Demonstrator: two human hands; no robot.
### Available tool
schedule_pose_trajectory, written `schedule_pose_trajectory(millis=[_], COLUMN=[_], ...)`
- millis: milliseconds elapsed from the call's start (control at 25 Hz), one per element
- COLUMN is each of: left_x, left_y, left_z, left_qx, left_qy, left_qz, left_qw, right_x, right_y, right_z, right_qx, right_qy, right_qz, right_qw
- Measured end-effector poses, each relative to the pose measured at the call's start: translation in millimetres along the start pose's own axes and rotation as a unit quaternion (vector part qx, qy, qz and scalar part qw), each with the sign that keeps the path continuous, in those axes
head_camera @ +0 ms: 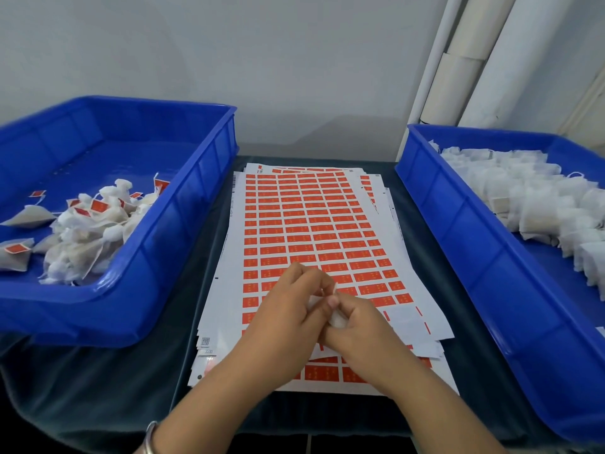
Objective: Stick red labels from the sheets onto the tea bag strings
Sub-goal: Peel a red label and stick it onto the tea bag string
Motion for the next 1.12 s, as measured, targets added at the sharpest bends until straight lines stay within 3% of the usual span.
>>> schedule_pose_trajectory(millis=[280,360,560,760,960,1120], left_x=[-3.8,-2.5,-1.3,4.5,4.9,7.2], left_y=[4.8,11.9,28.7,30.0,29.3,30.0], left_z=[5.8,6.0,8.0,5.9,6.2,5.7], left_qx=[-0.047,-0.094,-0.220,-0.263,-0.277,-0.302], left_qy=[-0.047,-0.057,-0.099,-0.133,-0.137,-0.125], left_qz=[0.073,0.026,-0.180,-0.253,-0.239,-0.275], left_qw=[0.995,0.994,0.954,0.921,0.921,0.905], right_x=[-5.2,-11.3,-5.6,-7.8,-11.6,-11.2], right_y=[-7.2,-6.6,0.1,2.8,5.6,7.5], right_z=[4.4,5.8,-0.1,-7.4,-12.1,-13.8], right_qx=[0.059,0.062,-0.076,-0.156,-0.178,-0.195], right_qy=[-0.015,-0.060,-0.190,-0.313,-0.350,-0.323], right_qz=[-0.021,-0.047,-0.147,-0.252,-0.318,-0.363], right_qw=[0.998,0.995,0.968,0.902,0.863,0.852])
Point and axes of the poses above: each hand's wrist, its own z-axis towards the middle knuckle, its own x-axis out of the palm, y = z × x, the point moved 5 cm from there along z, towards the middle knuckle, and after that the axes turned 7 degrees about -z, right-handed, at the moved point
